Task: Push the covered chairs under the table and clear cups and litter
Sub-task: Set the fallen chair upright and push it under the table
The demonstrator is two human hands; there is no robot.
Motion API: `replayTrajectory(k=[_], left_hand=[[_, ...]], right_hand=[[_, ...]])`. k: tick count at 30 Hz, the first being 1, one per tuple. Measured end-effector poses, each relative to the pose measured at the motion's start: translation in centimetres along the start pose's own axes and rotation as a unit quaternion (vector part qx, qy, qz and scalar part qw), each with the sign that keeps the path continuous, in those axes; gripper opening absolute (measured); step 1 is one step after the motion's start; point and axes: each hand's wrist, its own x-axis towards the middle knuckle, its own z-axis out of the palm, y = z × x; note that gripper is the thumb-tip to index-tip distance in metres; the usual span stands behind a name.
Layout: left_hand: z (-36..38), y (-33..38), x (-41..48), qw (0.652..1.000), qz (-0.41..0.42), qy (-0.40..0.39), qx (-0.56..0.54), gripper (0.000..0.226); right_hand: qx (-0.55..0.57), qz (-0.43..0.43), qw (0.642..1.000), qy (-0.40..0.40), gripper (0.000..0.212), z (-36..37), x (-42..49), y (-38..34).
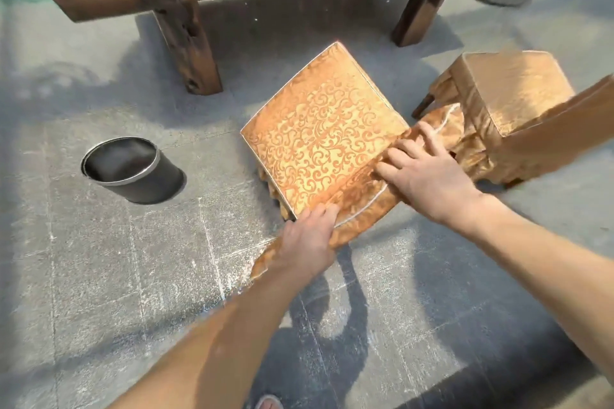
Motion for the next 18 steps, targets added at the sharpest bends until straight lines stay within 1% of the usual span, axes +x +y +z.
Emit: replayTrajectory(k=[1, 2, 5, 8, 11, 14, 17, 18], left_hand=[[0.2, 0.9, 0.9, 1.0, -0.01, 0.013, -0.001, 0.069], [0.6, 1.7, 1.7, 0.999, -0.012, 0.032, 0.004, 0.072], [1.6, 2.9, 4.0, 0.997, 0.005, 0.071, 0.041, 0.064], [2.1, 4.0, 6.1, 0.992, 0.042, 0.083, 0.085, 0.057], [2.2, 5.9, 8.6, 0.991, 0.063, 0.083, 0.09, 0.055], [1.7, 9.5, 11.8, 0.992, 0.067, 0.074, 0.081, 0.049], [1.2, 13.4, 15.5, 0.995, 0.059, 0.049, 0.07, 0.054], [1.1, 14.6, 16.9, 0.996, 0.057, 0.041, 0.061, 0.057]], right_hand=[[0.005, 0.019, 1.0, 0.017, 0.039, 0.8, 0.4, 0.9], [0.013, 0.023, 0.999, 0.035, 0.038, 1.4, 0.8, 2.1], [0.01, -0.013, 0.998, 0.059, 0.038, 3.0, 1.7, 6.0], [0.013, -0.025, 0.996, 0.083, 0.04, 4.3, 2.3, 9.3], [0.035, -0.019, 0.994, 0.104, 0.047, 5.5, 2.7, 12.2], [0.042, -0.023, 0.995, 0.083, 0.061, 7.3, 3.3, 17.0], [0.033, -0.022, 0.998, 0.046, 0.066, 9.5, 4.0, 22.1], [0.036, -0.019, 0.998, 0.045, 0.068, 10.4, 4.2, 23.8]])
